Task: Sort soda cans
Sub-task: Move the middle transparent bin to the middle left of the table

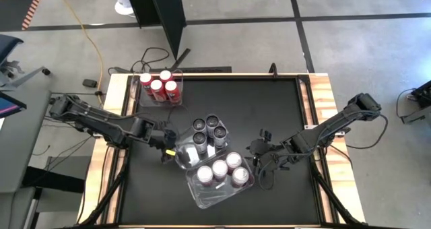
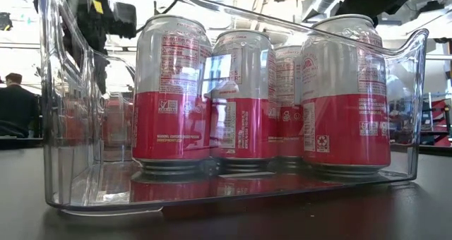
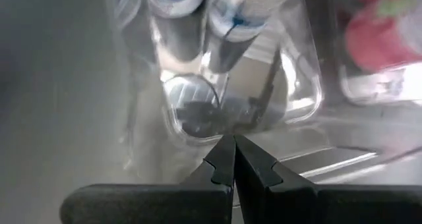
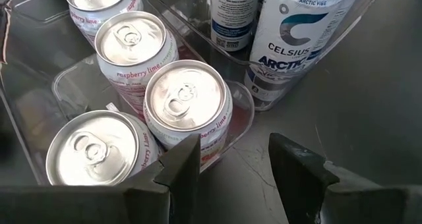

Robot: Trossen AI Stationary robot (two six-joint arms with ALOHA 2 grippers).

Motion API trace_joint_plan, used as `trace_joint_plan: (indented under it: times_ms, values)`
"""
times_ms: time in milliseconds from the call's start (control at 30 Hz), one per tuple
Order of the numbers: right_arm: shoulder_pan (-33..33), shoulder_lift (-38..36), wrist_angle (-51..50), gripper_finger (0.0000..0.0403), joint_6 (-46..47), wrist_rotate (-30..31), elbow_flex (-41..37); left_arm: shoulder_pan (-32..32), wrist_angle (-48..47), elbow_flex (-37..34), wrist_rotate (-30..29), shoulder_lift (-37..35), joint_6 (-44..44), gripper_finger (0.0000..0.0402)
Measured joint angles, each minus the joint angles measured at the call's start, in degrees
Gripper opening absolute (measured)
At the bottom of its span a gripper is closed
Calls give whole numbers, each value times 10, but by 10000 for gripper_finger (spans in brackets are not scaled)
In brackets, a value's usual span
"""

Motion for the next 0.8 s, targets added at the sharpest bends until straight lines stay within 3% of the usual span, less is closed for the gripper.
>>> trace_joint_plan:
  times_ms: [800]
  values:
    - [3, 0, 6, 198, 1, 0, 0, 57, -138, 0, -58, 1, -55, 0]
